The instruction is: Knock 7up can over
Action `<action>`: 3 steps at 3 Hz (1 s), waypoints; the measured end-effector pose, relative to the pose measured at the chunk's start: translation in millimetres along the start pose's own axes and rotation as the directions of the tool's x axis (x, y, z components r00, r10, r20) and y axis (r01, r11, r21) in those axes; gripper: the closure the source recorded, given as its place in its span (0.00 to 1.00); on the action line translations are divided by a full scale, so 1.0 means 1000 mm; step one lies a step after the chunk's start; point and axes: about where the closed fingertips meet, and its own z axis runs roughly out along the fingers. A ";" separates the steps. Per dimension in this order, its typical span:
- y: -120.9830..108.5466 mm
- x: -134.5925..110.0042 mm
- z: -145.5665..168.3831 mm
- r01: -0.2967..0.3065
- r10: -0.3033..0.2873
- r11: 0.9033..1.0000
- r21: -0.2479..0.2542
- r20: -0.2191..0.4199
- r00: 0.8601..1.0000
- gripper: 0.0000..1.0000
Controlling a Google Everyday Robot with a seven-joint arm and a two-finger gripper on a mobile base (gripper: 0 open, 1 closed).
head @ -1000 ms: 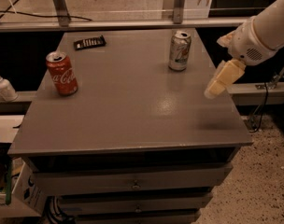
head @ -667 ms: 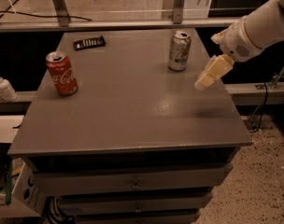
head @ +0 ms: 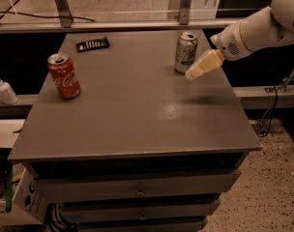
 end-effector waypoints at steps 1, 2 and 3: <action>-0.011 -0.012 0.028 -0.068 0.069 0.997 -0.020 0.080 0.994 0.00; -0.015 -0.021 0.054 -0.120 0.128 0.991 -0.064 0.155 0.980 0.00; -0.008 -0.035 0.069 -0.123 0.151 0.983 -0.137 0.222 0.963 0.00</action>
Offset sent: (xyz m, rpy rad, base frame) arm 0.0670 0.0533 -0.0280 0.3389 0.0283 -0.0316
